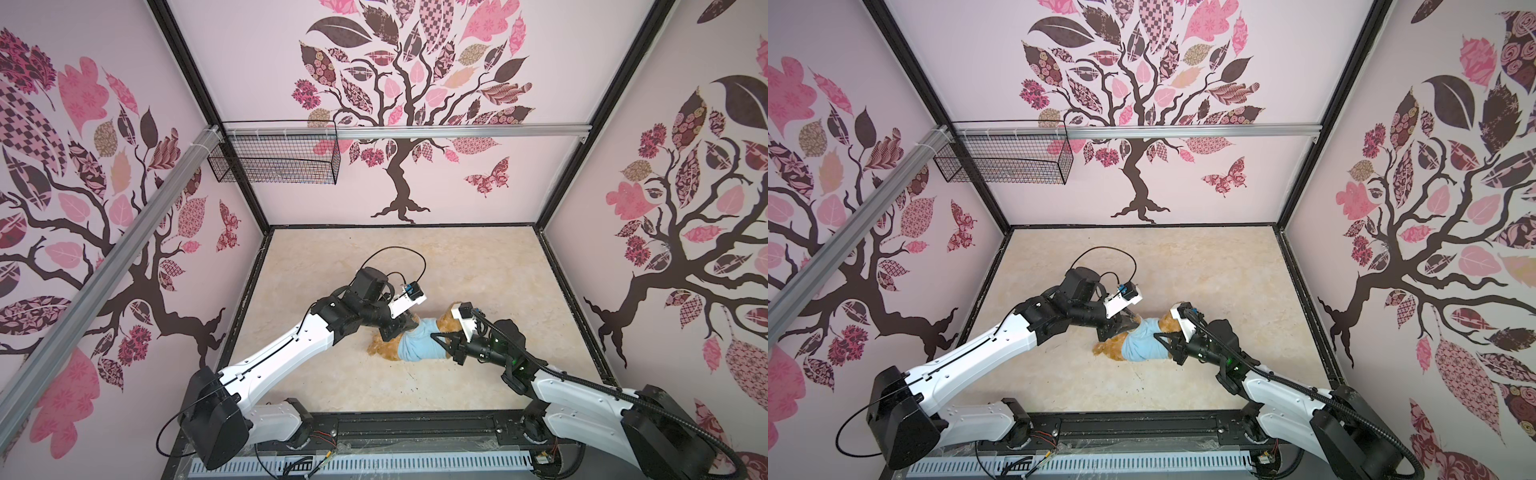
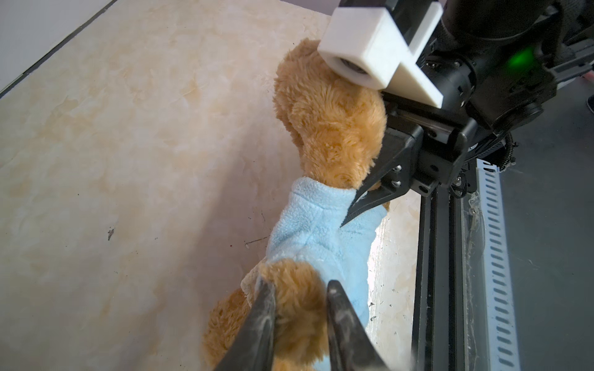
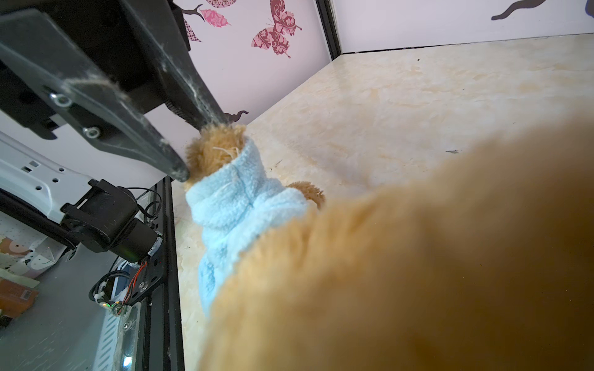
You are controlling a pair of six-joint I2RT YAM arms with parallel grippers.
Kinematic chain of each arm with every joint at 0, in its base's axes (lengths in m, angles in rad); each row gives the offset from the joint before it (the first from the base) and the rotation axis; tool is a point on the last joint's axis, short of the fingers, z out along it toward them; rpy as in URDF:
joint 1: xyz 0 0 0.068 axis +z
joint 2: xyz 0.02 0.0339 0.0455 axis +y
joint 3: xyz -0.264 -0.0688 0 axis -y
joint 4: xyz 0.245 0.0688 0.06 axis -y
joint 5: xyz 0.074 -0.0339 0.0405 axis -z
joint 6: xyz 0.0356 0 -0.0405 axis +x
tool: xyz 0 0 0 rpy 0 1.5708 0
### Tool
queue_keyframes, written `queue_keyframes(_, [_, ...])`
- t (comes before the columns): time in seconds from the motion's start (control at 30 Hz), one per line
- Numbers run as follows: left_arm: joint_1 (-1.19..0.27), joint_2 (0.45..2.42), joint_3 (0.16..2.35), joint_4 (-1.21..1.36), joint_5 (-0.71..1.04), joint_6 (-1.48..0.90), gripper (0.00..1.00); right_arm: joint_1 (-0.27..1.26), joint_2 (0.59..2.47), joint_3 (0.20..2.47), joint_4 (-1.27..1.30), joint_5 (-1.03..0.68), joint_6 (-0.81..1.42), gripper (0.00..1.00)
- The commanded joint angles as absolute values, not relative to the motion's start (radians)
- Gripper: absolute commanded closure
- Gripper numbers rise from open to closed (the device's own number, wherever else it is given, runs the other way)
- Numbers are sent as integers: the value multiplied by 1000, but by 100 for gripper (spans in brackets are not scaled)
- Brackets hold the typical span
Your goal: Dress the teddy bear
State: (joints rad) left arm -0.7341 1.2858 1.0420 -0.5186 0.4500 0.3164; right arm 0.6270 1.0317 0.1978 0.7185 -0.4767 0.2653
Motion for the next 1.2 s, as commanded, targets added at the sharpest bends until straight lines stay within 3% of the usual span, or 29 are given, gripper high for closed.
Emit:
queue_keyframes(0.0, [-736,1299,1060,-530,431,320,65,630,1032,244,762,-501,259,100])
queue_keyframes(0.17, [-730,1295,1056,-480,396,263,63,629,1030,241,756,-500,255,100])
queue_keyframes(0.33, [-681,1288,1043,-441,485,191,64,629,1017,234,744,-492,251,100])
queue_keyframes(0.7, [-712,1334,1050,-524,501,253,64,630,1022,238,750,-491,256,100])
queue_keyframes(0.83, [-713,1355,1064,-542,508,256,73,629,1011,233,750,-476,265,100])
queue_keyframes(1.0, [-694,1307,1041,-457,592,169,100,630,999,243,619,-286,299,95])
queue_keyframes(1.17, [-604,1215,922,-186,724,-72,100,629,967,291,298,12,356,82])
